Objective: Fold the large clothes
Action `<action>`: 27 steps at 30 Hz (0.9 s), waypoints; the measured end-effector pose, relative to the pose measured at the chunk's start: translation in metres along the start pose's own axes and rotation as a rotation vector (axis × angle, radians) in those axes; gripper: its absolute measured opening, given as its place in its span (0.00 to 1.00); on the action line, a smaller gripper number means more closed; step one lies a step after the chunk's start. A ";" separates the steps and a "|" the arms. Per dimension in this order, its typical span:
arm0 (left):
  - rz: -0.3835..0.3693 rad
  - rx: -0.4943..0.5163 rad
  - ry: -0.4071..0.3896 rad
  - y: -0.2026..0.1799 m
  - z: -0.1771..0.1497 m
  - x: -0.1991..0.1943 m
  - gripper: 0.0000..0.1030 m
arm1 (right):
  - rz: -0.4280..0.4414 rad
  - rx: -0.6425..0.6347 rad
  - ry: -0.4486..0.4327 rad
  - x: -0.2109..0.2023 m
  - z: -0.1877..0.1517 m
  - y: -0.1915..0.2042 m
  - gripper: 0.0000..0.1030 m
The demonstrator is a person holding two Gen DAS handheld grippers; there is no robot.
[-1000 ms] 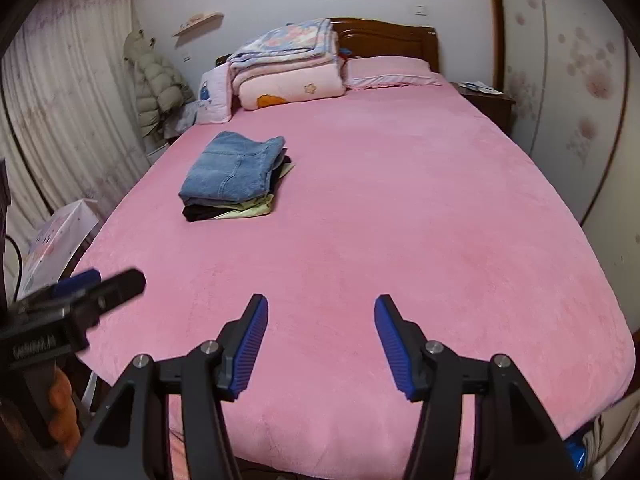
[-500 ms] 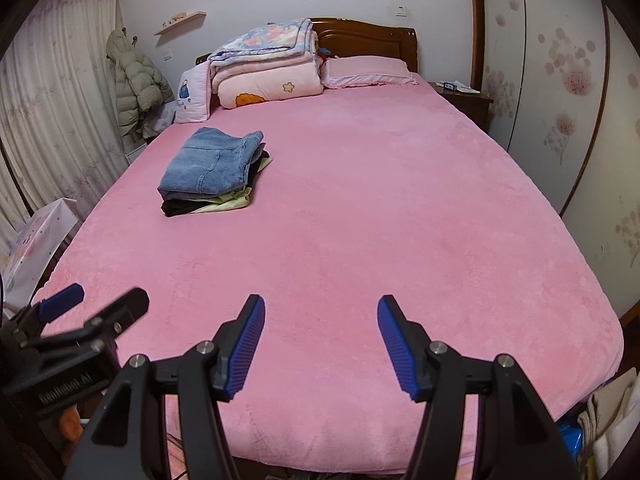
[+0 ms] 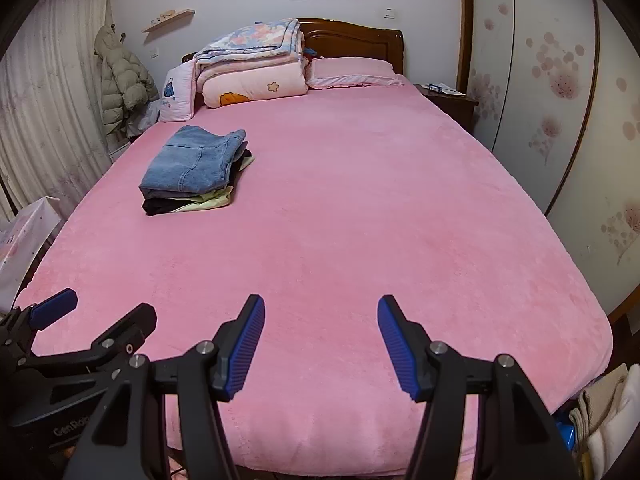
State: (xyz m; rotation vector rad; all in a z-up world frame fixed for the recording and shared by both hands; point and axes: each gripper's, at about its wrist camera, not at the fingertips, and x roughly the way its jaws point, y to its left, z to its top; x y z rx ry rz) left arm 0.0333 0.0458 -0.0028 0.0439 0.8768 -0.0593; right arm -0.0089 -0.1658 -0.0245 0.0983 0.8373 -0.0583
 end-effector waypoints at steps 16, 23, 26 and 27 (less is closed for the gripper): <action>0.017 0.005 -0.014 -0.003 0.000 -0.002 0.99 | -0.013 -0.003 0.003 0.002 -0.005 -0.005 0.57; 0.017 -0.006 -0.004 -0.001 0.001 0.000 0.99 | -0.018 -0.019 -0.009 -0.002 -0.007 -0.003 0.57; 0.015 -0.010 -0.002 0.000 0.000 0.000 0.99 | -0.023 -0.023 -0.016 -0.002 -0.007 -0.003 0.57; 0.016 -0.013 -0.003 0.001 0.000 0.000 0.99 | -0.024 -0.024 -0.020 -0.003 -0.007 -0.003 0.57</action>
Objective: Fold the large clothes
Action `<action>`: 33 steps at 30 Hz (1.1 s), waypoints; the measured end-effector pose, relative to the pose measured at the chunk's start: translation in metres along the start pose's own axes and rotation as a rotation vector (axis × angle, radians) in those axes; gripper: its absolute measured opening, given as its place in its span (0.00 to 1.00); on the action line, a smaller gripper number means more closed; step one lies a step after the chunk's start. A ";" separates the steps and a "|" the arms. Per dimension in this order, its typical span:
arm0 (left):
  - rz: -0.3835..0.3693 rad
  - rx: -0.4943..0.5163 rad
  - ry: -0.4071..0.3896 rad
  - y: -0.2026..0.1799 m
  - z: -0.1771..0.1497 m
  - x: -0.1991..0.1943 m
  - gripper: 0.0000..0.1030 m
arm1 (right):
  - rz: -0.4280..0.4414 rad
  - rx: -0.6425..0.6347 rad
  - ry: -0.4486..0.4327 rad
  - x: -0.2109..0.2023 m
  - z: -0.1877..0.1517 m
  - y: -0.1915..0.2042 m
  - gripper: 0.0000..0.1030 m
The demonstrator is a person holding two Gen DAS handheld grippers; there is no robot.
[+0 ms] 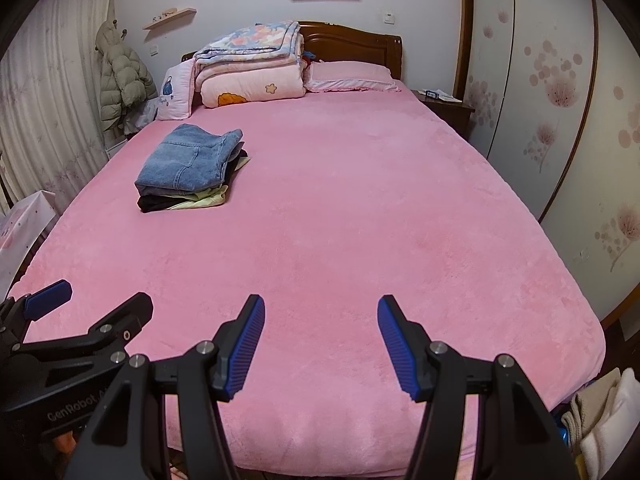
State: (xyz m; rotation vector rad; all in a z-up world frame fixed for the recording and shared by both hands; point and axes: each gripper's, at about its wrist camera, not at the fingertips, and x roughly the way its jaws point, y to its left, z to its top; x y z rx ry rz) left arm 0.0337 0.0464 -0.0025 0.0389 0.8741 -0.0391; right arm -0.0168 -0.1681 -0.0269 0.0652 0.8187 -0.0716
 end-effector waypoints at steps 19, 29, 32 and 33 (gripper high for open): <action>0.019 -0.009 0.015 0.001 -0.005 0.001 0.99 | 0.053 0.022 -0.019 -0.006 -0.002 -0.010 0.68; 0.022 -0.002 0.024 0.000 -0.006 0.000 0.99 | 0.062 0.028 -0.009 -0.005 -0.002 -0.012 0.68; 0.018 -0.005 0.027 0.001 -0.006 0.000 0.99 | 0.062 0.031 -0.008 -0.005 -0.002 -0.012 0.68; 0.018 -0.004 0.029 0.000 -0.007 0.000 0.99 | 0.064 0.032 -0.006 -0.004 -0.002 -0.012 0.68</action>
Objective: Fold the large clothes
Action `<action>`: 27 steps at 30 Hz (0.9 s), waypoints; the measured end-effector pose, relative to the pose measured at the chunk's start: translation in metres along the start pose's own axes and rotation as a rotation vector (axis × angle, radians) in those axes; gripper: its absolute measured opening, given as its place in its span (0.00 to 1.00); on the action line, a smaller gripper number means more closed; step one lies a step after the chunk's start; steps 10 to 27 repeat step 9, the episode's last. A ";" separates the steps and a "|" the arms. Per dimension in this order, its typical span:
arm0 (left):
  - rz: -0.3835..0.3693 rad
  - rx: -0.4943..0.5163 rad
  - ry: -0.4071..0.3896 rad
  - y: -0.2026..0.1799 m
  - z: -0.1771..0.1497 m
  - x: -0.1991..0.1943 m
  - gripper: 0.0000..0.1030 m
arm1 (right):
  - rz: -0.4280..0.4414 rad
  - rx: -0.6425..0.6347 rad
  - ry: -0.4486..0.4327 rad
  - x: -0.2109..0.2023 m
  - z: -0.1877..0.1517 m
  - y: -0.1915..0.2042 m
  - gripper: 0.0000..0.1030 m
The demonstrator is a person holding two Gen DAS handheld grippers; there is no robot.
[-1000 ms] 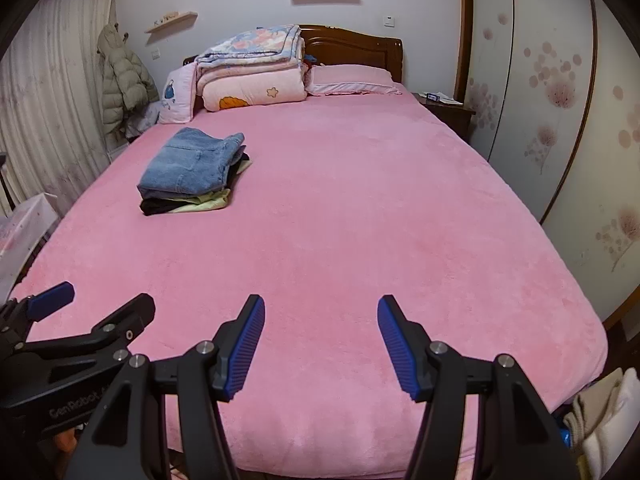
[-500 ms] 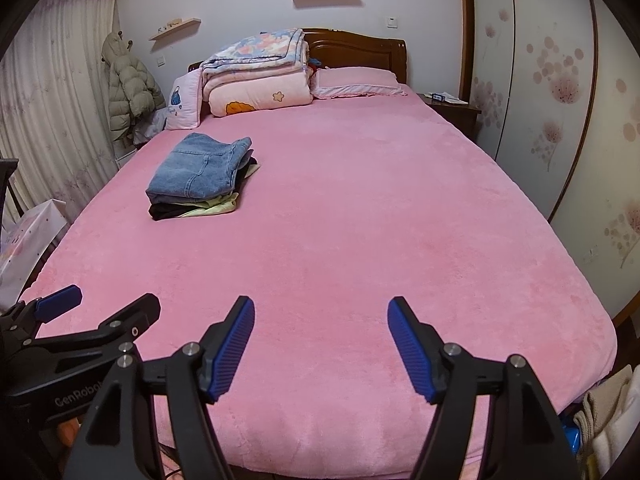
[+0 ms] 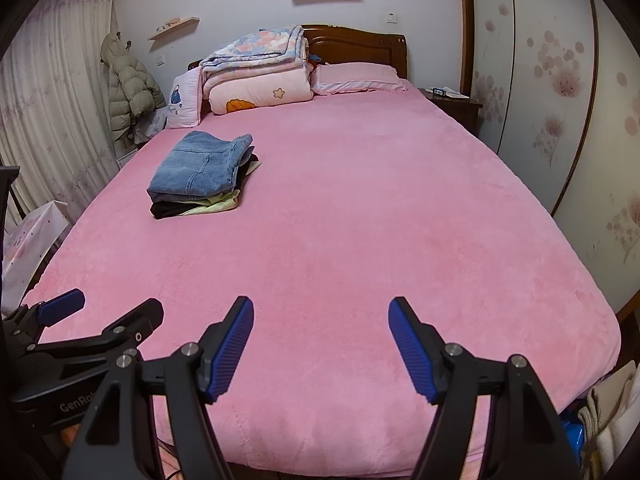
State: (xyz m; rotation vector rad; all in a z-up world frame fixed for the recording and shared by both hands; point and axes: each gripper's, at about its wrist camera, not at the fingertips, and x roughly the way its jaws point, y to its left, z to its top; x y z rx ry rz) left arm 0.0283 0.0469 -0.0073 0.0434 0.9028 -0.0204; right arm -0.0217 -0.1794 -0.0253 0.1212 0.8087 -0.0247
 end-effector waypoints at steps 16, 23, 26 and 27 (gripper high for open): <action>0.003 0.007 0.016 0.003 -0.001 0.003 0.99 | 0.002 -0.002 0.014 0.005 -0.004 0.003 0.69; 0.003 0.007 0.016 0.003 -0.001 0.003 0.99 | 0.002 -0.002 0.014 0.005 -0.004 0.003 0.69; 0.003 0.007 0.016 0.003 -0.001 0.003 0.99 | 0.002 -0.002 0.014 0.005 -0.004 0.003 0.69; 0.003 0.007 0.016 0.003 -0.001 0.003 0.99 | 0.002 -0.002 0.014 0.005 -0.004 0.003 0.69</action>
